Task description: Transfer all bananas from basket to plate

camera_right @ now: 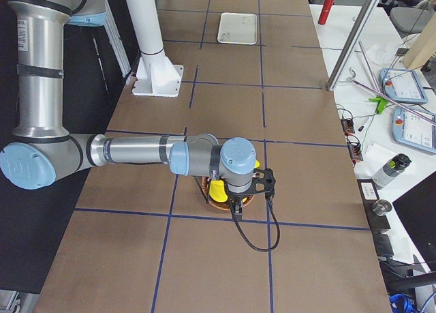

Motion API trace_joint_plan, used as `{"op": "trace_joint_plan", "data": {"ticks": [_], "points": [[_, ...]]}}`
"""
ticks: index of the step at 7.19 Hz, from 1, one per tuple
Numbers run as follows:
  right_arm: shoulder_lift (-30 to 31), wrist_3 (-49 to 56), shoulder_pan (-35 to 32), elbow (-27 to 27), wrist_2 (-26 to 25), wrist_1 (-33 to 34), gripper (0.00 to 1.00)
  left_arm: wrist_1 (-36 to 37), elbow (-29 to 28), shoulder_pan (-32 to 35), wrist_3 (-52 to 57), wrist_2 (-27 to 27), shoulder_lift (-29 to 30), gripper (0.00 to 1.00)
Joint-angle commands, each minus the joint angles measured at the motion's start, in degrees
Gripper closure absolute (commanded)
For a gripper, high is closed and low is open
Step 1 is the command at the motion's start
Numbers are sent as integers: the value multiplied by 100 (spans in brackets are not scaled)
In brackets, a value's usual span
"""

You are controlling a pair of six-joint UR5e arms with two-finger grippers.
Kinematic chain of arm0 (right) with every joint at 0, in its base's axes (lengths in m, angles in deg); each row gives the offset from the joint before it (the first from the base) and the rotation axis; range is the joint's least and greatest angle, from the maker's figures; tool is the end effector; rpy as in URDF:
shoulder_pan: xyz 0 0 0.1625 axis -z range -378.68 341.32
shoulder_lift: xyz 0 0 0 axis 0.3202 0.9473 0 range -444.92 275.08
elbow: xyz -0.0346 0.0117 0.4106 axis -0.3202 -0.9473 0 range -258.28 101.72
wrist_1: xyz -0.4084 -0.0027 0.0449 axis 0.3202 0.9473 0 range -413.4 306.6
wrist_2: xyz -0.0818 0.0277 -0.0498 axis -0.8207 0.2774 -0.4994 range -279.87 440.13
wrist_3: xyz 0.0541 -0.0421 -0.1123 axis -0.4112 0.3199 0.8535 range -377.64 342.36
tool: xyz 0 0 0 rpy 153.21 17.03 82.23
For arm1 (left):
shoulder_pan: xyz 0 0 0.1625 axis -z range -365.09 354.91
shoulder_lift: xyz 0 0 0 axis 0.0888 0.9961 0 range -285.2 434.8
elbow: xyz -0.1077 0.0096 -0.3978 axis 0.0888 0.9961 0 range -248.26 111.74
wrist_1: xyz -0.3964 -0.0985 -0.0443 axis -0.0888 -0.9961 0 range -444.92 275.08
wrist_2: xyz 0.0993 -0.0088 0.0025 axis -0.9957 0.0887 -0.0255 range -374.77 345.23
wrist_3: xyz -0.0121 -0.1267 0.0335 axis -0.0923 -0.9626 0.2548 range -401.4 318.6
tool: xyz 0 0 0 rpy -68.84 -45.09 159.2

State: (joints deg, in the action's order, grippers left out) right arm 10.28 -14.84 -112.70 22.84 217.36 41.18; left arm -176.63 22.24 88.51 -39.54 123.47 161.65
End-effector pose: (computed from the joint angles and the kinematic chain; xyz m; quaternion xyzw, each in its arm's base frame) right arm 0.0683 -0.4473 0.6199 0.0345 -0.3992 0.0051 0.9162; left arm -0.0642 -0.4608 0.6814 0.0120 0.4085 -0.0172 0.9125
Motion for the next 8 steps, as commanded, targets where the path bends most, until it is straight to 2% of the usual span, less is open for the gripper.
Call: {"op": "trace_joint_plan", "data": {"ticks": [1,2,3,4,5,6,7,8], "points": [[16,-288,626,799,-46,86,0,-22,37,0,25,-7,-28,0],[-123,-367,718,1021,23,113,0,-23,81,0,25,-7,-37,0],[-73,-751,771,1015,58,35,0,-23,90,0,69,-7,-63,0],[-63,-920,1164,1250,-98,-401,0,-23,90,0,78,-7,-72,0],[-46,-1444,1368,1270,-247,-658,1,-31,90,0,78,-16,-72,0],[-46,-2250,1892,1331,-553,-991,1,-31,90,0,78,-16,-81,0],[-20,-3450,2288,1331,-739,-1803,1,-40,99,0,78,-16,-81,0],[85,-4054,2606,1323,-758,-2464,1,-40,99,0,87,-16,-81,0]]}}
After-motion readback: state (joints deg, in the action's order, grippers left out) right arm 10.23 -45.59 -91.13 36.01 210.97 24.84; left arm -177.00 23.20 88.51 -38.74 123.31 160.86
